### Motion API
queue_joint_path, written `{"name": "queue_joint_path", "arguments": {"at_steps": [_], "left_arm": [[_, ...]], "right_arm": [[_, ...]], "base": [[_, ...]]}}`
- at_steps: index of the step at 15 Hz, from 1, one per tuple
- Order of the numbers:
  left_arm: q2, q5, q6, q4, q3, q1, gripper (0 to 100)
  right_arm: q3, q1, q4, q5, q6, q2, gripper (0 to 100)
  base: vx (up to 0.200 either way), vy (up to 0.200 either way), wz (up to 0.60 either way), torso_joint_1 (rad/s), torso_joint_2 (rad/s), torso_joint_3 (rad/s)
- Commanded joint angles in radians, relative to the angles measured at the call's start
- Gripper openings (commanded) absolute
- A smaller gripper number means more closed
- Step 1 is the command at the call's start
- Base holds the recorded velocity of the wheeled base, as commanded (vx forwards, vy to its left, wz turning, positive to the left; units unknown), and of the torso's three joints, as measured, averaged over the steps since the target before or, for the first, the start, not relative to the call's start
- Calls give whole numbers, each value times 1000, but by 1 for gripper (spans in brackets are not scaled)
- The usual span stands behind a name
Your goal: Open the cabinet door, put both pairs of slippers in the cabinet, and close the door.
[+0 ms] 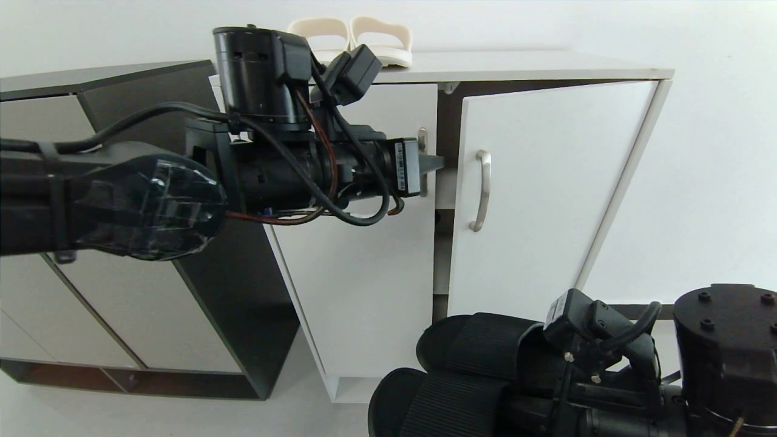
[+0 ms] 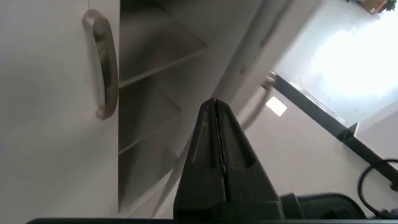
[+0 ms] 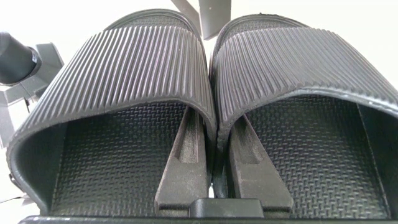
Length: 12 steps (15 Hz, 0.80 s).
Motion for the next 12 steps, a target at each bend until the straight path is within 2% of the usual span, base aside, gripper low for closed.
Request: {"name": "queue_joint_path", "arguments": {"at_steps": [1, 2, 4, 6, 8, 12], "left_arm": [[102, 0, -5, 1, -76, 0, 0], [148, 0, -8, 1, -130, 0, 0], [172, 0, -14, 4, -164, 0, 0], [165, 35, -14, 36, -170, -3, 0], [166, 58, -40, 37, -175, -9, 0], [155, 68, -46, 36, -167, -44, 0]], "right_arm": [[0, 2, -1, 0, 1, 0, 0], [-2, 2, -1, 0, 0, 0, 0], [-2, 2, -1, -3, 1, 2, 0], [-5, 2, -1, -5, 1, 6, 0], [-6, 3, -1, -5, 1, 11, 0], [-9, 6, 2, -6, 4, 13, 0]], "base": [[0, 0, 0, 0, 0, 0], [0, 0, 0, 0, 0, 0], [0, 0, 0, 0, 0, 0], [0, 0, 0, 0, 0, 0], [0, 0, 0, 0, 0, 0], [-200, 0, 0, 4, 1, 1]]}}
